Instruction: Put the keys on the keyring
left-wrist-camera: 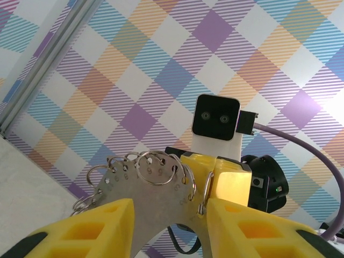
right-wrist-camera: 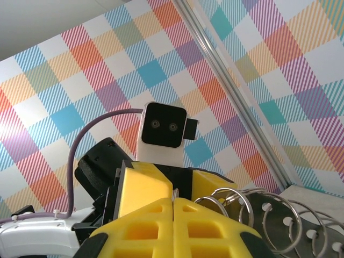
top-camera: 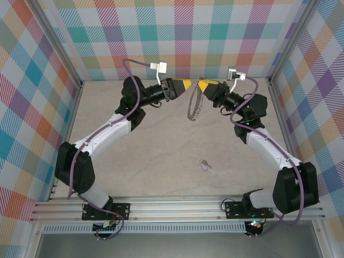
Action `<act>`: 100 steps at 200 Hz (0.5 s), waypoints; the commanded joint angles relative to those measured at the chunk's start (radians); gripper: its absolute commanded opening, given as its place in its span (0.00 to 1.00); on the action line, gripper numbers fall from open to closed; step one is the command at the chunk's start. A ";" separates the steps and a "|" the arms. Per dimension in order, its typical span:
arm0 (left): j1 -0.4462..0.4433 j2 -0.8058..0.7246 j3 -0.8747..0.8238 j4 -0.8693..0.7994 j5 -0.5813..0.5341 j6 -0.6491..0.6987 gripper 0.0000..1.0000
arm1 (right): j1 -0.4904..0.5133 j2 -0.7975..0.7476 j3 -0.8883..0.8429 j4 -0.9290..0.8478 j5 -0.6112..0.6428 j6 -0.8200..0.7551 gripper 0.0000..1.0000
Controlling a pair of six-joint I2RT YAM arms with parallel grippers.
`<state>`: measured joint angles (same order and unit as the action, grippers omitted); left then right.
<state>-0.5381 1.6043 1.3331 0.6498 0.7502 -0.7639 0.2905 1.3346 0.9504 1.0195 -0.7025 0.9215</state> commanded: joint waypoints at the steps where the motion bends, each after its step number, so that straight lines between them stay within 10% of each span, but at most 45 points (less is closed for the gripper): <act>1: -0.013 0.008 0.041 0.057 0.027 -0.008 0.40 | 0.010 0.004 0.044 0.086 0.014 0.017 0.00; 100: -0.038 0.030 0.068 0.063 0.037 -0.006 0.35 | 0.016 0.020 0.046 0.095 0.009 0.025 0.00</act>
<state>-0.5640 1.6146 1.3605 0.6655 0.7689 -0.7677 0.3008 1.3540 0.9558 1.0397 -0.7029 0.9352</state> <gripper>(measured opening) 0.371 0.059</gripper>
